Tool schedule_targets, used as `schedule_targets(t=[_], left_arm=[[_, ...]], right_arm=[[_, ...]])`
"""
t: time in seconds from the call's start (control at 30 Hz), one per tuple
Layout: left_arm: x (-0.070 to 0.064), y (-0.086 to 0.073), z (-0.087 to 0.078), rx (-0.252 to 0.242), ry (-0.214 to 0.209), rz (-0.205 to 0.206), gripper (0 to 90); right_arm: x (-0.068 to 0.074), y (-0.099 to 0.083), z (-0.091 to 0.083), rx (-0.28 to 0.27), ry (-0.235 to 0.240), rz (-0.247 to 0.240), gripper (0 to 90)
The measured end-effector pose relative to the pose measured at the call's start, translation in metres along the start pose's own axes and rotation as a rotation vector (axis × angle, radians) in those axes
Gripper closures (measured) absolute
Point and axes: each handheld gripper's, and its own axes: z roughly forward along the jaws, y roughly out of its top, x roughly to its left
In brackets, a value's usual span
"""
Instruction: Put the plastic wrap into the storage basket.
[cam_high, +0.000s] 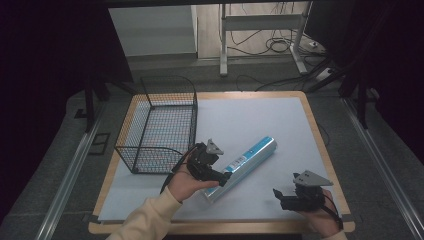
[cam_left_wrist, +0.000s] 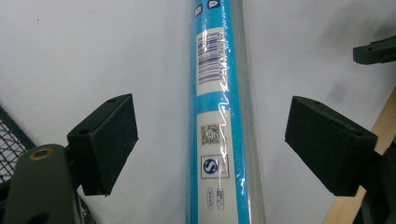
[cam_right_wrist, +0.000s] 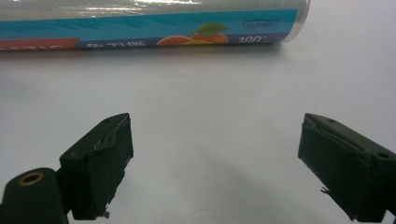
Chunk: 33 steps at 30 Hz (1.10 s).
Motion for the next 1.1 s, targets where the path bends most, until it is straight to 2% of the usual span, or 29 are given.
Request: schedule_targets(t=[0.3, 0.67, 1.1], left_arm=[[-0.003, 0.012, 0.011, 0.021, -0.010, 0.016, 16.6], [-0.004, 0.025, 0.025, 0.042, -0.014, 0.017, 16.3], [-0.006, 0.044, 0.050, 0.111, -0.023, 0.023, 16.1]], right_arm=[[0.000, 0.000, 0.000, 0.006, 0.001, 0.001, 10.4], [-0.001, -0.001, 0.001, 0.013, -0.001, 0.002, 10.4], [-0.001, 0.000, -0.001, 0.002, 0.001, 0.002, 10.4]])
